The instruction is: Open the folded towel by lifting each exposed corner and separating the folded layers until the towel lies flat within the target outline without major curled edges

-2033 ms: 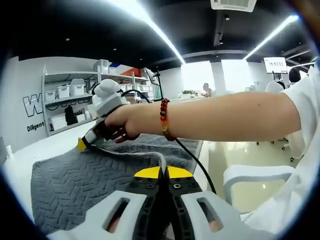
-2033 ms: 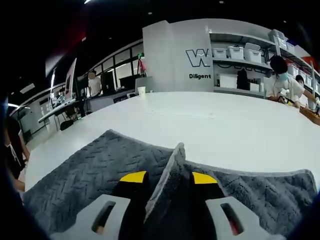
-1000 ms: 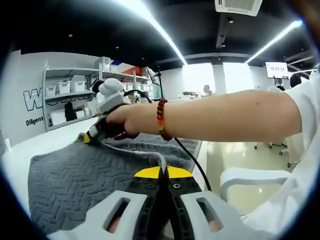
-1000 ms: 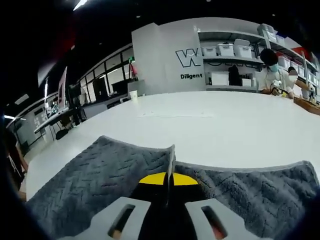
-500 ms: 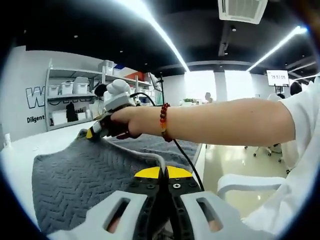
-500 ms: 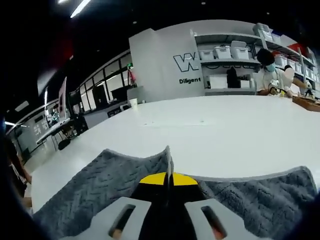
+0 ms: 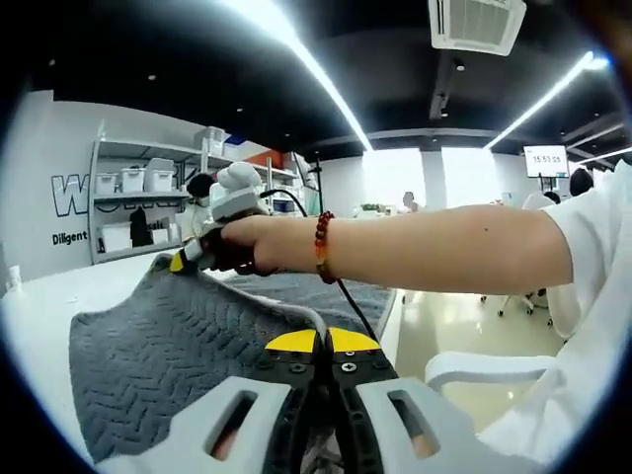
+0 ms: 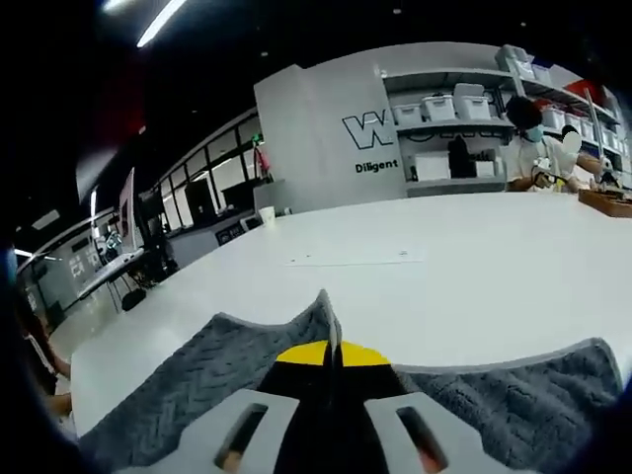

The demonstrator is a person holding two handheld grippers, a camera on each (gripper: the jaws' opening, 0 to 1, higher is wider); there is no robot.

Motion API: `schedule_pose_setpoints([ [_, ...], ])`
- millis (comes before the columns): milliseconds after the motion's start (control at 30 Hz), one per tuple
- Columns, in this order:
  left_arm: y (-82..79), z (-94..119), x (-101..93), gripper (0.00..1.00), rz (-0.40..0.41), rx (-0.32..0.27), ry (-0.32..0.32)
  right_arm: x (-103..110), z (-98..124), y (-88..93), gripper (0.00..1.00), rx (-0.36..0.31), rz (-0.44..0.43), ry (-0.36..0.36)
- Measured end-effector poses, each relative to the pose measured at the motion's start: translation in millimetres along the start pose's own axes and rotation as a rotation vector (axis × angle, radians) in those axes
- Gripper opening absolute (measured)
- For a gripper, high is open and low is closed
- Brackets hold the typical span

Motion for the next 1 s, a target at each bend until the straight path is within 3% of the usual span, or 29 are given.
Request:
schedule_pose_setpoints([
  [300, -10.3, 9.8, 1.2, 0.0, 0.0, -0.03, 0.018, 14.8, 13.4, -10.3, 0.0, -0.03, -0.007, -0.006],
  [533, -20.8, 19.1, -2.2, 0.0, 0.032, -0.077, 0.04, 26.2, 16.3, -15.3, 0.0, -0.033, -0.003, -0.013],
  [1000, -35.0, 40.2, 1.6, 0.0, 0.023, -0.118, 0.039, 45.9, 19.8, -23.9, 0.0, -0.042, -0.004, -0.022],
])
Point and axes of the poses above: the point that each gripper's makers call its tool centre point, and the gripper's own axes: z roughly backward along the fingers, x roughly to its left, y roughly out of its underside, the point moved 4 cm from there along z, roughly backward along the fingers, and after that the axes turned 9 degrees about z, right-handed, at the moved point
